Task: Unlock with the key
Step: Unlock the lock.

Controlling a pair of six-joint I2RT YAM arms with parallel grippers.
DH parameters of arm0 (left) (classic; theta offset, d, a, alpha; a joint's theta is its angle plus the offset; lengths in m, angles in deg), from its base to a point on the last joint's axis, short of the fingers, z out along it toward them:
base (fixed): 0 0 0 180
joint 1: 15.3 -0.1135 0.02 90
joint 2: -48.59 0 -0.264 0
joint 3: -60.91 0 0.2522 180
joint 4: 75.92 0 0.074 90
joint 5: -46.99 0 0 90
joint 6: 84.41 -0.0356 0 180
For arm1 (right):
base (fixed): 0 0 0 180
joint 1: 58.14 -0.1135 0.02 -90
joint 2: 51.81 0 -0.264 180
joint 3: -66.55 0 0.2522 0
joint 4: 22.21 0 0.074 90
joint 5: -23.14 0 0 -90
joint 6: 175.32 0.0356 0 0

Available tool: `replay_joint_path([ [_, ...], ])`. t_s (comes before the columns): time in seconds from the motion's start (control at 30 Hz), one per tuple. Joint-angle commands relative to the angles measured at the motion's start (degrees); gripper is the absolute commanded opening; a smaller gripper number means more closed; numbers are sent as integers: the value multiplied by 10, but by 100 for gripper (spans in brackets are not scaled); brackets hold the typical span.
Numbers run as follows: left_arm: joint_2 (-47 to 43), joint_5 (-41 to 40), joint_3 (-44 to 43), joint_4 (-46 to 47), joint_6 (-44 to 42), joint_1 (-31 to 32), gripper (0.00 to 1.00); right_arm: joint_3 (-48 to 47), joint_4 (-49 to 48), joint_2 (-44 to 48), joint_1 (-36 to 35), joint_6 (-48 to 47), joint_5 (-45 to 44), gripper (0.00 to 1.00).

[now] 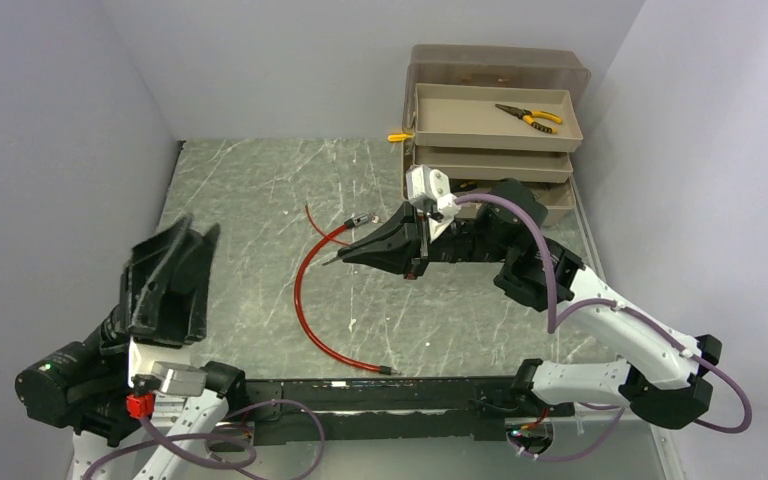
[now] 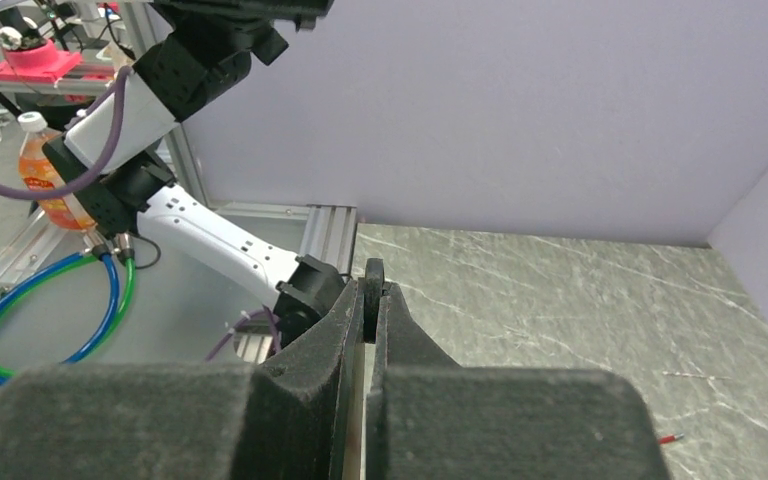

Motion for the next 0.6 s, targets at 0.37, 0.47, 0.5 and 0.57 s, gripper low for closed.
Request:
replay_joint_path([
  [0.37,-17,-119,-16,365,-105,-10,0,-42,-61,-22,2,-71,50,0],
  [0.47,-6,-36,-32,464,-56,-26,0,-16,-90,-6,2,-88,55,0],
  [0.5,4,-24,-49,485,-35,-30,0,-9,-96,-1,1,-91,55,0],
  [0.57,25,-2,-83,528,-16,-38,0,-1,-105,3,2,-94,60,0],
])
